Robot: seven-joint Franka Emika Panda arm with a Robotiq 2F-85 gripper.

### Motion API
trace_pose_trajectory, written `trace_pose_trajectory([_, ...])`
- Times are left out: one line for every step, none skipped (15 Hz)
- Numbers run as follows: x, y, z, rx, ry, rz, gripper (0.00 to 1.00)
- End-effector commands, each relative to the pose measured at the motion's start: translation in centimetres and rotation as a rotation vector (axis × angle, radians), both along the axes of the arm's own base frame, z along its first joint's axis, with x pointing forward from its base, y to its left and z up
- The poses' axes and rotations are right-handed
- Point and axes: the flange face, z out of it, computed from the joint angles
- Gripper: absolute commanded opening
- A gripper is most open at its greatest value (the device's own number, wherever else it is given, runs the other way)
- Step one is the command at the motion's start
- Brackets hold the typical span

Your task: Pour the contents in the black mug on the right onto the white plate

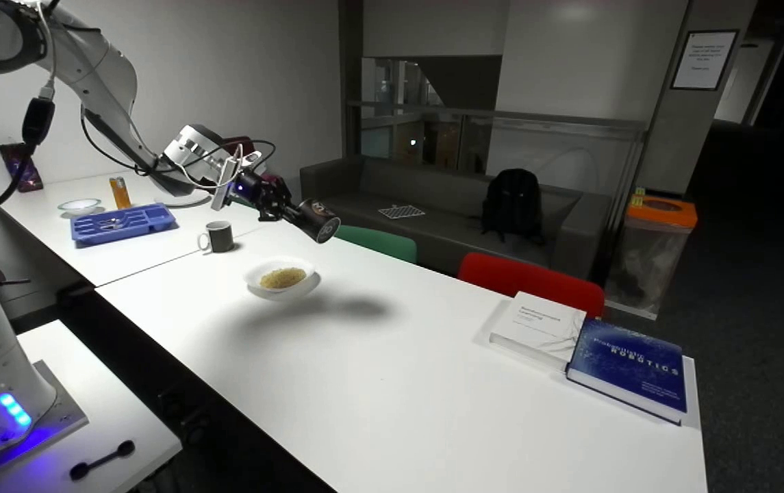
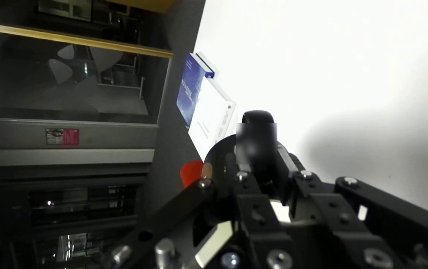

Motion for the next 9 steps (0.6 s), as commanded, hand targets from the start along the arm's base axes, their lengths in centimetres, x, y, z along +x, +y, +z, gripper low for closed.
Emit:
trace_pose_trajectory([-2.3,-1.7,2.5,0.101,-0.081,0.032,0.05])
trace_pose_trajectory([-2.5,-2.1,2.8,0.130,-0.095,0.038,0.05])
trace_pose_trajectory([-2.7,-2.6,3.0,0.164,-0.111,0.043,0.05])
trace_pose_trajectory([-2.9,-3.1,3.2,0.201,-0.125,0.043,0.05])
trace_pose_trajectory([-3.1,-3.6,3.4,0.234,-0.138,0.042,0.05])
trace_pose_trajectory([-3.2,-4.1,3.5,0.267,-0.146,0.045,0.05])
trace_pose_trajectory([-3.3,-4.7,3.5,0.294,-0.151,0.046,0.05])
trace_pose_trajectory([-3.3,-5.2,3.6,0.322,-0.157,0.045,0.05])
trace_pose_trajectory([-3.4,-5.7,3.6,0.348,-0.164,0.041,0.05])
